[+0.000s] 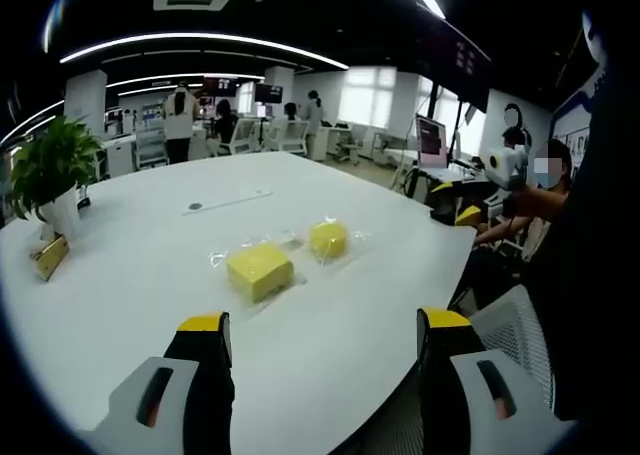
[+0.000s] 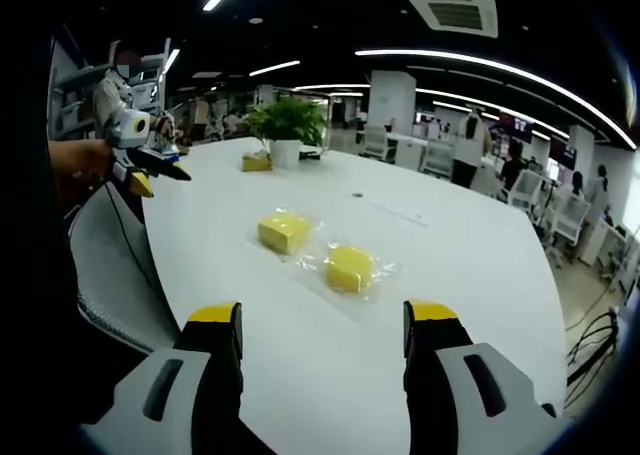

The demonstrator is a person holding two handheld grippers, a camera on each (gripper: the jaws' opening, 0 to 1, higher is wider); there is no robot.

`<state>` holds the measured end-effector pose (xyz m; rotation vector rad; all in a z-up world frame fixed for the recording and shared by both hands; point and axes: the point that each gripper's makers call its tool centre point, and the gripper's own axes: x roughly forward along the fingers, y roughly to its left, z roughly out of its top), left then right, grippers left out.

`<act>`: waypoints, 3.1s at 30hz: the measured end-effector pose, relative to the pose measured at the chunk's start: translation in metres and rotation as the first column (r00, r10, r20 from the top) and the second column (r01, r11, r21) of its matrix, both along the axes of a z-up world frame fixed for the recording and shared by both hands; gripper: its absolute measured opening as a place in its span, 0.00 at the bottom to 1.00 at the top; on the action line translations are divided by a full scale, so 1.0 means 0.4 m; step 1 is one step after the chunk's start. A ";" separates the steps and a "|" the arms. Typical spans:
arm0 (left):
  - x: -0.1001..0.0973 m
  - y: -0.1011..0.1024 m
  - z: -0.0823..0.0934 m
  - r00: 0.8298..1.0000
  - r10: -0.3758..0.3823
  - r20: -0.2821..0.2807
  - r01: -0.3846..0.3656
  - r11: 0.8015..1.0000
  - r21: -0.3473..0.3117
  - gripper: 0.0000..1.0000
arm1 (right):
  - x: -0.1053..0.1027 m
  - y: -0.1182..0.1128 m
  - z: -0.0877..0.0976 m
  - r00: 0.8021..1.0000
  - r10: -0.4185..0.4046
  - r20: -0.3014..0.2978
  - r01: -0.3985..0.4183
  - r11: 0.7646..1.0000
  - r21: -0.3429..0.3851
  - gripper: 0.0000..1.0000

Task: Compare the silicone blocks by pressing each to a similar depth, holding the contact briefly, and releasing to observe deformation and rebound differences across the visible hardness samples.

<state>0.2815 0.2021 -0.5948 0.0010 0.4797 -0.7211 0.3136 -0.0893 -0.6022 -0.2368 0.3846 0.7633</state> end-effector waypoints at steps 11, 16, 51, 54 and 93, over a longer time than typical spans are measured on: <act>0.007 0.025 -0.019 0.999 0.050 0.014 -0.051 0.998 0.024 0.83 | -0.014 -0.020 0.002 0.999 -0.035 -0.004 0.035 0.997 0.067 0.73; 0.017 0.041 -0.022 0.995 0.090 0.032 -0.091 0.996 0.022 0.95 | 0.003 -0.051 0.044 0.992 -0.123 -0.016 0.123 0.963 0.240 0.85; 0.152 0.024 -0.060 0.975 0.149 -0.163 -0.164 0.983 -0.084 0.89 | -0.017 -0.047 -0.035 0.993 -0.082 -0.083 0.090 0.991 0.102 0.75; 0.182 0.019 -0.070 0.967 0.157 -0.199 -0.180 0.978 -0.106 0.87 | -0.012 -0.053 -0.034 0.993 -0.089 -0.081 0.096 0.991 0.092 0.75; 0.566 -0.006 -0.301 0.735 0.314 -0.601 -0.520 0.830 -0.202 0.61 | -0.045 -0.141 -0.096 0.969 -0.190 -0.154 0.190 0.982 -0.015 0.65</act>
